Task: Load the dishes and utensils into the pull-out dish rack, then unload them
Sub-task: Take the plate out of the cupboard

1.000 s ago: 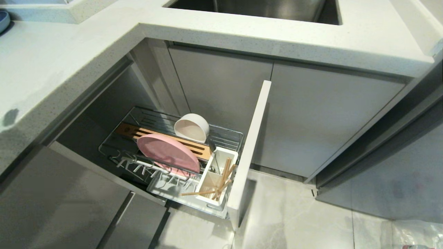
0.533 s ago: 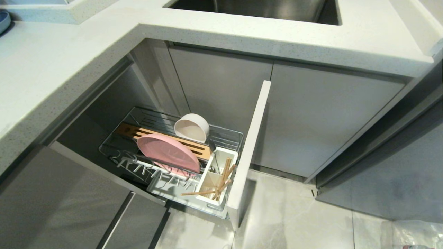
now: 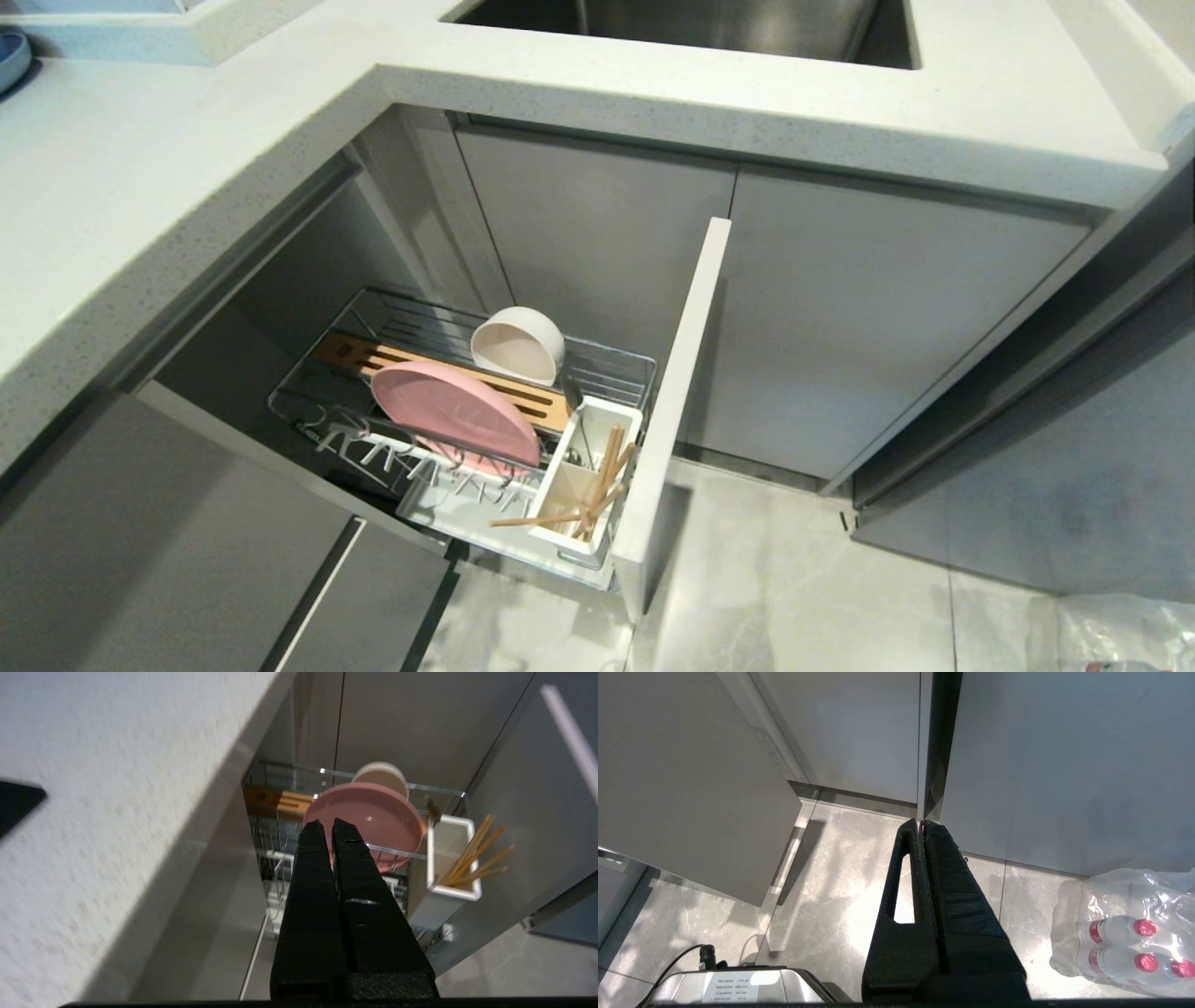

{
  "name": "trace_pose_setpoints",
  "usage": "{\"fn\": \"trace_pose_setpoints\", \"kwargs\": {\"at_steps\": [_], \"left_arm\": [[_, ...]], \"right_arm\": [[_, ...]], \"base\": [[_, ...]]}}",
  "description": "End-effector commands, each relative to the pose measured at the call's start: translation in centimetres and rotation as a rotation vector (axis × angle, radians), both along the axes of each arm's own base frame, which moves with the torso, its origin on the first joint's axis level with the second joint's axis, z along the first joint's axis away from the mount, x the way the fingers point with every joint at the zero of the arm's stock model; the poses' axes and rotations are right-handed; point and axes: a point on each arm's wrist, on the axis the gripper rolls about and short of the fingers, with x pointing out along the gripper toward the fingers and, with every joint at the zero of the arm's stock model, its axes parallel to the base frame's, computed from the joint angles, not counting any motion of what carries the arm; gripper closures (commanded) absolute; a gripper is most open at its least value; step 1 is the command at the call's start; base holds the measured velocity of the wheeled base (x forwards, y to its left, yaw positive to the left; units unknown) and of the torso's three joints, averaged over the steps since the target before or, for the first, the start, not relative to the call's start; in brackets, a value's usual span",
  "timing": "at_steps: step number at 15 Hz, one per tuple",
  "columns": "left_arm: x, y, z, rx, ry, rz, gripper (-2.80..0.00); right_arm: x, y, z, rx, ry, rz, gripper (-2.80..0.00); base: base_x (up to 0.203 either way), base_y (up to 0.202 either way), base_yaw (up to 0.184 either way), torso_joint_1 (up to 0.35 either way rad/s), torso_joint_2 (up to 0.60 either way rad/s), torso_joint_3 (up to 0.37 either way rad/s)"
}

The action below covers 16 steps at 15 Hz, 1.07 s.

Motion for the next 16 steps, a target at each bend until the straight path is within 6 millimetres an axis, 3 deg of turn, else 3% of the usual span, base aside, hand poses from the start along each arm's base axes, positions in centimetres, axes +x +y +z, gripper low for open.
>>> {"fn": "trace_pose_setpoints", "kwargs": {"at_steps": [1, 5, 7, 16], "left_arm": [[0.4, 0.0, -3.1, 0.009, -0.004, 0.009, 0.0], [4.1, 0.0, -9.6, 0.039, 0.136, 0.035, 0.0], [4.9, 0.1, -11.6, 0.04, 0.163, 0.055, 0.0], [4.9, 0.1, -12.2, -0.02, 0.23, 0.04, 0.0]], "right_arm": [[0.0, 0.0, 0.0, 0.0, 0.001, 0.0, 0.0], [0.0, 0.0, 0.0, 0.0, 0.001, 0.0, 0.0], [0.0, 0.0, 0.0, 0.0, 0.001, 0.0, 0.0], [0.0, 0.0, 0.0, 0.0, 0.001, 0.0, 0.0]], "base": [[0.0, 0.0, 0.0, 0.0, 0.0, 0.0], [0.0, 0.0, 0.0, 0.0, 0.0, 0.0], [0.0, 0.0, 0.0, 0.0, 0.0, 0.0], [0.0, 0.0, 0.0, 0.0, 0.0, 0.0]]}}
